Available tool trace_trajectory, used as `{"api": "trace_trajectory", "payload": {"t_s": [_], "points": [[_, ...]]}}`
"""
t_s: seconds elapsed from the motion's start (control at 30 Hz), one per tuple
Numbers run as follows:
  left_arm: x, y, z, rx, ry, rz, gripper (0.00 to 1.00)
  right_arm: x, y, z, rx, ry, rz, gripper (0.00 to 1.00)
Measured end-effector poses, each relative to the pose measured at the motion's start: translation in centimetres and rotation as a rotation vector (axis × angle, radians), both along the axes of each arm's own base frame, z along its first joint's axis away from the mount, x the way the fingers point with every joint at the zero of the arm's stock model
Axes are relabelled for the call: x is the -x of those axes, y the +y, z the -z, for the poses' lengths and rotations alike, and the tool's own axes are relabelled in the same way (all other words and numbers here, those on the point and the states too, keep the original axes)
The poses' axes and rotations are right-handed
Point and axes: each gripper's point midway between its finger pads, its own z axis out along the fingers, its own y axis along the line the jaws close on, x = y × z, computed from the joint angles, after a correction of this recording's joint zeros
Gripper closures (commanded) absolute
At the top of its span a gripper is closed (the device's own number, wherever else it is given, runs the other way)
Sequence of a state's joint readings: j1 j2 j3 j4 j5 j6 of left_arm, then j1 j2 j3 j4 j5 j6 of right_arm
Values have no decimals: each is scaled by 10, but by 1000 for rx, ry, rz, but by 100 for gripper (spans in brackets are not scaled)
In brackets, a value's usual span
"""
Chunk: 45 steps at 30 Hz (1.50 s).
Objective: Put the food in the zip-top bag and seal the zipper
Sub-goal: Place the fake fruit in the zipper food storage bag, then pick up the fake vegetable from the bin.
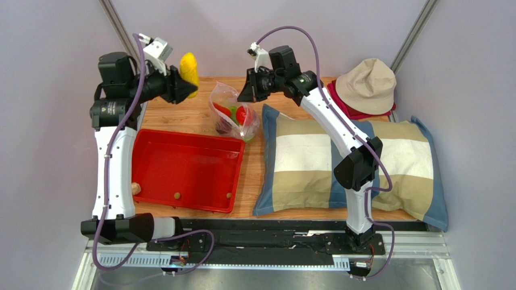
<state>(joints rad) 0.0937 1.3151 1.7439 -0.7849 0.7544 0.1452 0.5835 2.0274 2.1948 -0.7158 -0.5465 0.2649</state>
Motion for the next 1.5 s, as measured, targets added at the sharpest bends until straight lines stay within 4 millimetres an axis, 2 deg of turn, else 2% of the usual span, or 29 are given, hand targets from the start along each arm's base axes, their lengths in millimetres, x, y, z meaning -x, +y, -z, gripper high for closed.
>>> {"api": "trace_trajectory", "payload": {"t_s": [0.1,0.17,0.23,0.37,0.47,0.5,0.57,0.77,0.8,0.93,1.07,1.17,1.23,1.33,1.43,1.5], "points": [[-2,-41,-12,89,-3,105,94,2,0,-12,-12,-9,1,100],[-5,-59,-9,128,10,148,94,2,0,-19,-24,-16,5,100],[-9,-78,4,160,45,185,94,1,-1,-22,-33,-7,15,100],[-20,-98,38,177,104,195,90,-7,0,-22,-57,33,42,100],[-33,-104,63,170,140,171,77,-13,0,-16,-71,83,65,100],[-37,-104,71,160,143,156,57,-16,-1,-13,-73,99,73,100],[-45,-103,83,137,150,136,41,-20,-2,-11,-82,123,90,100],[-54,-103,105,85,200,119,24,-28,-6,-10,-106,162,120,100],[-53,-102,108,80,210,116,11,-29,-6,-10,-111,165,121,100],[-46,-97,111,61,232,109,4,-29,-4,-12,-124,171,121,100],[-30,-72,101,71,255,66,5,-29,-4,-12,-124,167,120,100],[-21,-29,91,27,251,-29,5,-30,-4,-12,-121,160,119,100],[-16,10,93,-31,266,-129,5,-30,-5,-11,-115,149,113,100],[1,57,115,-111,350,-228,6,-31,-6,-8,-101,130,107,100],[30,97,155,-225,494,-298,10,-32,-8,-4,-88,126,105,100],[54,114,181,-313,602,-311,11,-32,-9,0,-81,129,105,100]]}}
